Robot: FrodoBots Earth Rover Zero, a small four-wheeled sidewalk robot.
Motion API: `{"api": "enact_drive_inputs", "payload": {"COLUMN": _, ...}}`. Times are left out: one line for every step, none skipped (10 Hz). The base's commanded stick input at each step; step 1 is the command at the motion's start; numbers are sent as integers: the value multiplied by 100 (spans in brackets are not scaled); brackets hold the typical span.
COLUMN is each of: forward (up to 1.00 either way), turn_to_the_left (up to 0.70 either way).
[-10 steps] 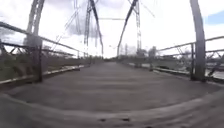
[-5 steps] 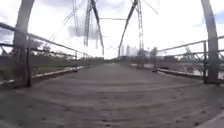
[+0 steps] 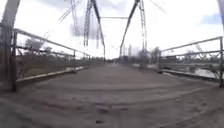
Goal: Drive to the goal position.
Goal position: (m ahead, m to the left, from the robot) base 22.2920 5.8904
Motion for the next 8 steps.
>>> {"api": "enact_drive_inputs", "payload": {"forward": 100, "turn_to_the_left": 0}}
{"api": "enact_drive_inputs", "payload": {"forward": 100, "turn_to_the_left": 0}}
{"api": "enact_drive_inputs", "payload": {"forward": 100, "turn_to_the_left": 0}}
{"api": "enact_drive_inputs", "payload": {"forward": 100, "turn_to_the_left": 0}}
{"api": "enact_drive_inputs", "payload": {"forward": 100, "turn_to_the_left": 0}}
{"api": "enact_drive_inputs", "payload": {"forward": 100, "turn_to_the_left": 0}}
{"api": "enact_drive_inputs", "payload": {"forward": 100, "turn_to_the_left": 0}}
{"api": "enact_drive_inputs", "payload": {"forward": 100, "turn_to_the_left": 0}}
